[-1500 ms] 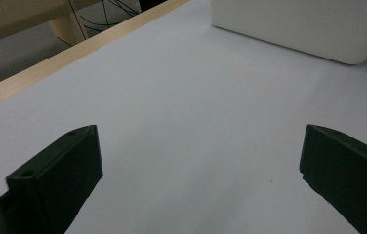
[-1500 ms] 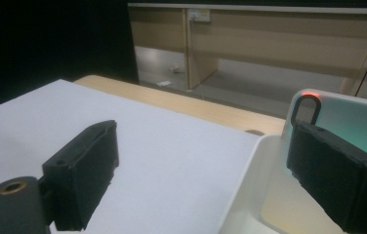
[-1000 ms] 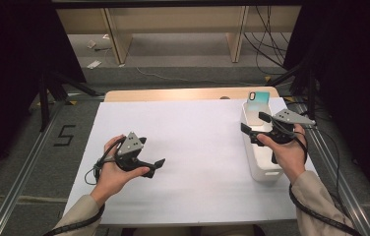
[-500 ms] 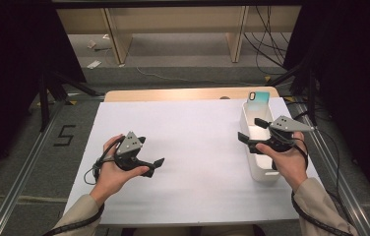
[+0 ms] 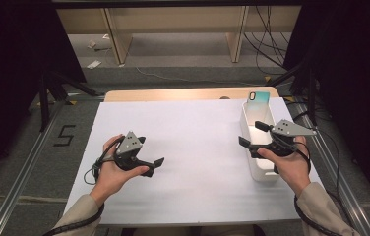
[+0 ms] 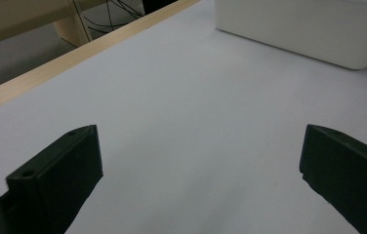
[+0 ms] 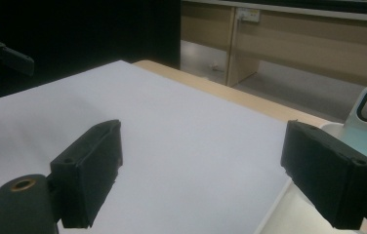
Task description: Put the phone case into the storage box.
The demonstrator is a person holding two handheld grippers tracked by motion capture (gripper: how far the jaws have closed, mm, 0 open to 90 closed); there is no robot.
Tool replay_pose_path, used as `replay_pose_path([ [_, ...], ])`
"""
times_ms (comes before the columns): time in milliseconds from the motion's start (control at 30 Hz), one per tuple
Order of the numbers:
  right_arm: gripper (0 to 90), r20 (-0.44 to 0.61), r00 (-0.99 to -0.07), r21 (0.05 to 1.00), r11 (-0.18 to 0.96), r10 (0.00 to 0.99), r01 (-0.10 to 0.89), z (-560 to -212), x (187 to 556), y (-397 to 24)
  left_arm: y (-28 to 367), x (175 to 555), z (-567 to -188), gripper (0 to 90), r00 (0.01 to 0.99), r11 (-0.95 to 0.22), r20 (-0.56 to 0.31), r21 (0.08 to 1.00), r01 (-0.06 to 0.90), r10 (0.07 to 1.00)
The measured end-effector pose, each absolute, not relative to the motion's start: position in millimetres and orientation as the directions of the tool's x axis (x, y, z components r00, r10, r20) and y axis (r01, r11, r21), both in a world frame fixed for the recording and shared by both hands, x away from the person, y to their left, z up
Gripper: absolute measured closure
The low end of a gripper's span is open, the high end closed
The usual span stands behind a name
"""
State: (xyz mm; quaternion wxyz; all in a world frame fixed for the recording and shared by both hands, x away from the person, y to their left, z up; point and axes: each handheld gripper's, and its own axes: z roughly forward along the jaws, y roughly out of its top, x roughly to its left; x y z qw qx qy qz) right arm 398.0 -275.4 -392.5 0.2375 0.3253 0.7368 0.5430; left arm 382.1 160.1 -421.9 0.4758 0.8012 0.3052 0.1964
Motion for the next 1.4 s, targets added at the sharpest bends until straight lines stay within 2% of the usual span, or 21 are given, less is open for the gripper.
replay_pose_path([
  [1400, 16.0, -0.013, -0.712, 0.950, 0.230, 0.702, 0.209, -403, 379, -280, 161, 383, -422, 1.8, 0.736, -0.358, 0.022, 0.883, 0.304, 0.677],
])
